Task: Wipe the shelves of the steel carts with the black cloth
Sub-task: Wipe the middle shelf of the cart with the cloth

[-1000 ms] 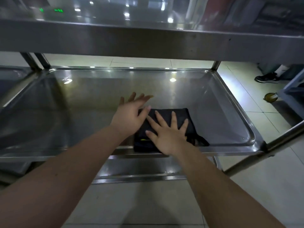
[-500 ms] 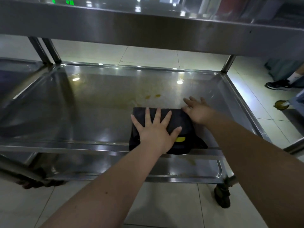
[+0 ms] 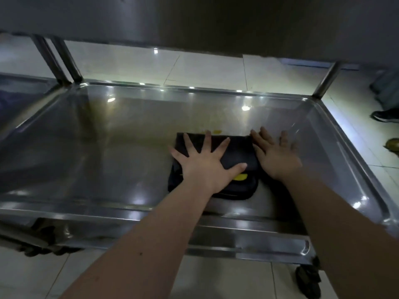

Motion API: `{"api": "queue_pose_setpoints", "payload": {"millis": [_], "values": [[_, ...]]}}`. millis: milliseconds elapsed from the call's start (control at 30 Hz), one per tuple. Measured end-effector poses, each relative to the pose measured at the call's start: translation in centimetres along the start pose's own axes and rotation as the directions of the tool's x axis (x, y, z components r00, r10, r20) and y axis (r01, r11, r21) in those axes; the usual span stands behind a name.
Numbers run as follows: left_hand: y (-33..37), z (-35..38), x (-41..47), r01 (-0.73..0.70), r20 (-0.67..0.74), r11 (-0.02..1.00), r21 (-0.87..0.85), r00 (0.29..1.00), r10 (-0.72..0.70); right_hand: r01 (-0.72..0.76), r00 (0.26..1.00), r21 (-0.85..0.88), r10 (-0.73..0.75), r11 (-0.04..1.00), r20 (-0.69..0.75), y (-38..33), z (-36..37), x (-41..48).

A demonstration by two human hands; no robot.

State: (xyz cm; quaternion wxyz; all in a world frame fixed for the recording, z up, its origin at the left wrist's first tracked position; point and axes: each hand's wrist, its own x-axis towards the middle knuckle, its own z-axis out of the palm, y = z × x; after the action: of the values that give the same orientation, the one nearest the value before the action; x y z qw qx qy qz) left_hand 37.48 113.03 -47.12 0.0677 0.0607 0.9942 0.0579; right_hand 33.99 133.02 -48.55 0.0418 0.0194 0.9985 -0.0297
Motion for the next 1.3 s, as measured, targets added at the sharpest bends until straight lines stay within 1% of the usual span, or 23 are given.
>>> {"api": "queue_pose_setpoints", "payload": {"millis": [100, 300, 400, 467, 567, 633, 767, 833, 933, 1033, 1133, 1200, 1233, 1300], "values": [[-0.7, -0.8, 4.6, 0.019, 0.011, 1.0, 0.002, 1.0, -0.019, -0.019, 1.0, 0.002, 0.019, 1.0, -0.019, -0.1, 0.3, -0.1], [-1.0, -2.1, 12.4, -0.02, -0.013, 1.0, 0.005, 1.0, 0.02, -0.028, 0.999, -0.002, 0.028, 1.0, -0.039, -0.2, 0.5, 0.2], [-0.7, -2.7, 14.7, -0.026, -0.021, 0.999, 0.025, 0.999, 0.027, -0.03, 0.998, -0.007, 0.03, 1.0, -0.05, -0.2, 0.6, 0.2], [-0.7, -2.8, 14.9, -0.072, -0.045, 0.995, 0.063, 0.996, 0.075, -0.026, 0.998, -0.005, 0.026, 1.0, -0.055, -0.1, 0.6, 0.3], [-1.1, -2.3, 12.8, -0.134, -0.022, 0.989, 0.057, 0.991, 0.135, -0.03, 0.999, 0.023, 0.031, 0.999, -0.04, 0.1, 0.4, 0.5], [-1.8, -1.7, 10.2, -0.136, 0.004, 0.99, 0.039, 0.991, 0.136, -0.031, 0.999, 0.028, 0.032, 0.999, -0.041, 0.1, 0.4, 0.3], [-4.1, -1.2, 3.1, -0.153, 0.082, 0.987, 0.056, 0.986, 0.148, -0.026, 0.999, 0.035, 0.027, 0.999, -0.028, -0.1, 0.2, 0.0], [-5.2, -0.7, -0.8, -0.154, 0.069, 0.985, 0.08, 0.987, 0.148, -0.034, 0.999, 0.048, 0.035, 0.998, -0.017, -0.1, -0.1, -0.1], [-6.9, -0.1, -5.2, -0.102, 0.015, 0.989, 0.108, 0.995, 0.101, -0.038, 0.999, 0.062, 0.039, 0.997, -0.019, -0.1, -0.2, -0.2], [-8.0, 0.1, -6.6, -0.024, -0.012, 0.996, 0.089, 1.0, 0.025, -0.032, 0.999, 0.081, 0.034, 0.996, -0.026, -0.2, -0.3, -0.3], [-7.8, 0.2, -6.8, -0.015, -0.004, 0.997, 0.077, 1.0, 0.015, -0.06, 0.998, 0.083, 0.06, 0.995, 0.002, -0.2, -0.3, -0.3], [-7.8, 0.1, -6.7, -0.012, 0.012, 0.998, 0.068, 1.0, 0.011, -0.088, 0.996, 0.119, 0.085, 0.989, 0.029, -1.6, -0.6, 0.0], [-7.8, 0.0, -6.6, -0.003, 0.023, 0.998, 0.058, 1.0, 0.002, -0.069, 0.997, 0.133, 0.065, 0.989, 0.033, -2.9, -0.8, 0.3], [-7.8, -0.1, -6.4, 0.011, 0.028, 1.0, 0.028, 1.0, -0.011, 0.035, 0.999, 0.146, -0.037, 0.989, 0.011, -6.0, -1.1, 0.4]]}}
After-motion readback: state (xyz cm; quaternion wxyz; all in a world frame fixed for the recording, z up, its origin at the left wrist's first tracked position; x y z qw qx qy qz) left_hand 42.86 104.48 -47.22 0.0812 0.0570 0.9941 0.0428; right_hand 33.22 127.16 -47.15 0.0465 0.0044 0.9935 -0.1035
